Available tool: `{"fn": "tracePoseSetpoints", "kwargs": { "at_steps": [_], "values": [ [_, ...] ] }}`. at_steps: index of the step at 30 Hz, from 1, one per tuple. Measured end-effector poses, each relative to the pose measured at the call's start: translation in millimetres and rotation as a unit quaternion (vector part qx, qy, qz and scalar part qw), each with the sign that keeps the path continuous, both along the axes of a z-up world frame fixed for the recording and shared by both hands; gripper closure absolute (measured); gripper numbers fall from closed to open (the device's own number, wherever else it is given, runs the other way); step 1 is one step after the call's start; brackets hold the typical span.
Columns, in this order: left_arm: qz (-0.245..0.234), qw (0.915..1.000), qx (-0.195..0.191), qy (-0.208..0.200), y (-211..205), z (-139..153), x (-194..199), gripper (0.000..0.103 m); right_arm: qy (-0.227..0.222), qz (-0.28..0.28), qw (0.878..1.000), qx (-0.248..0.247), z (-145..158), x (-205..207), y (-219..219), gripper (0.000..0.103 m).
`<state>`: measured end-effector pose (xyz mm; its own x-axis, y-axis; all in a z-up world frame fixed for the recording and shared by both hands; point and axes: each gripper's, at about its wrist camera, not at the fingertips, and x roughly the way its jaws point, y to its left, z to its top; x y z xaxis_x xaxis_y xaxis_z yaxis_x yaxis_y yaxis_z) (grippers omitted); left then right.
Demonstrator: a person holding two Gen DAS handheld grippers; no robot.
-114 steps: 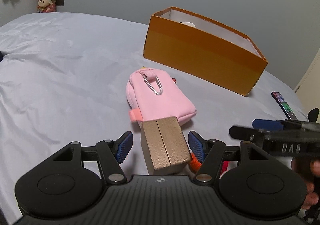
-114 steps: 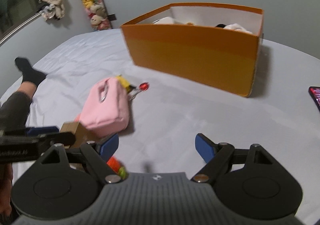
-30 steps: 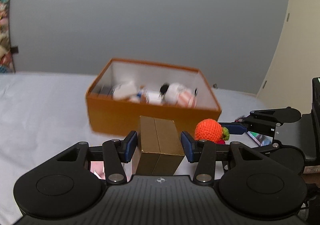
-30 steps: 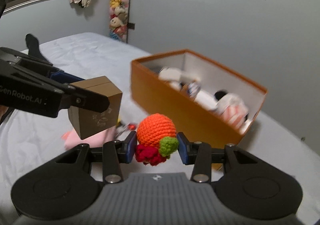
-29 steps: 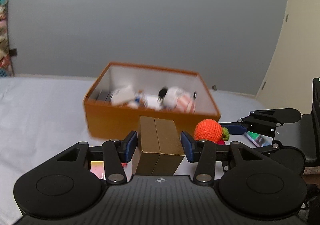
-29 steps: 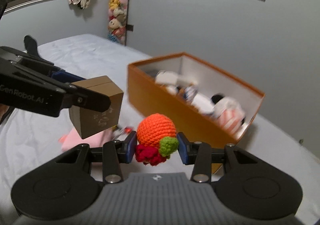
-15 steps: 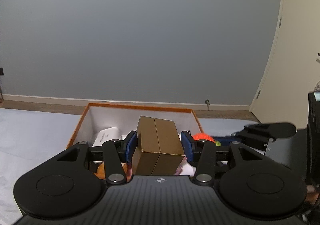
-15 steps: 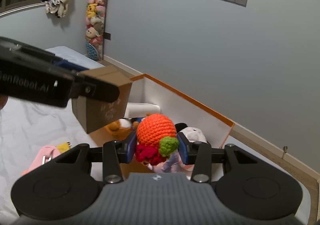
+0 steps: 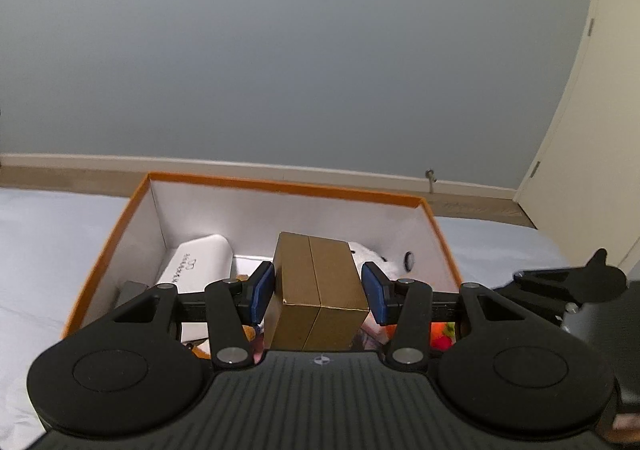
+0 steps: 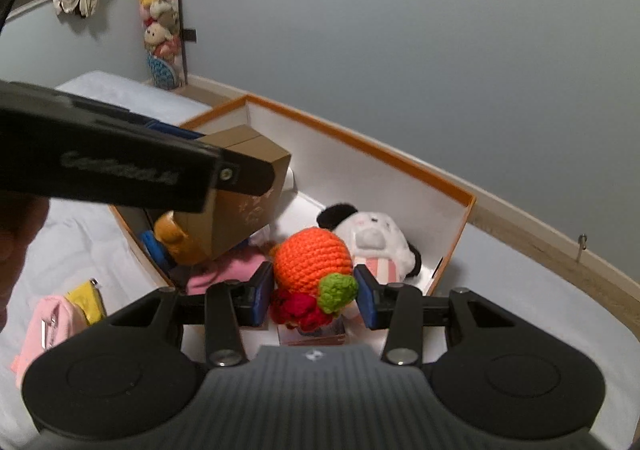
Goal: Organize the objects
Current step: 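Carry brown box with left tool while right tool carries crocheted fruit to orange box, then lower and release brown box in box while right tool releases crocheted fruit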
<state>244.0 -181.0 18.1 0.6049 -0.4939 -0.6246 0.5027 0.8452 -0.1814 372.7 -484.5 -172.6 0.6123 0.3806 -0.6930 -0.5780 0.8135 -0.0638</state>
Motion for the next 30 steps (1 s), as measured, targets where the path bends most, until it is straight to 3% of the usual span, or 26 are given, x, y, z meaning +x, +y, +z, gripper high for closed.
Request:
{"fn": "tracePoseSetpoints", "kwargs": {
  "at_steps": [10, 22, 23, 26, 30],
  "values": [
    [0.025, 0.9994, 0.007, 0.023, -21, -22, 42, 0.049, 0.020, 0.002, 1.000, -0.011, -22, 6, 2, 0.058],
    [0.036, 0.9990, 0.017, 0.022, -34, -36, 54, 0.049, 0.028, -0.002, 0.999, -0.019, -29, 16, 3, 0.058],
    [0.037, 0.9989, 0.016, 0.024, -34, -36, 54, 0.048, 0.026, -0.004, 0.999, -0.020, -30, 16, 3, 0.056],
    [0.042, 0.9986, 0.015, 0.028, -31, -38, 57, 0.050, 0.016, -0.008, 1.000, -0.022, -29, 15, 2, 0.039],
    [0.041, 0.9989, 0.013, 0.016, -28, -33, 54, 0.049, 0.018, -0.011, 1.000, -0.019, -29, 14, 0, 0.038]
  ]
}}
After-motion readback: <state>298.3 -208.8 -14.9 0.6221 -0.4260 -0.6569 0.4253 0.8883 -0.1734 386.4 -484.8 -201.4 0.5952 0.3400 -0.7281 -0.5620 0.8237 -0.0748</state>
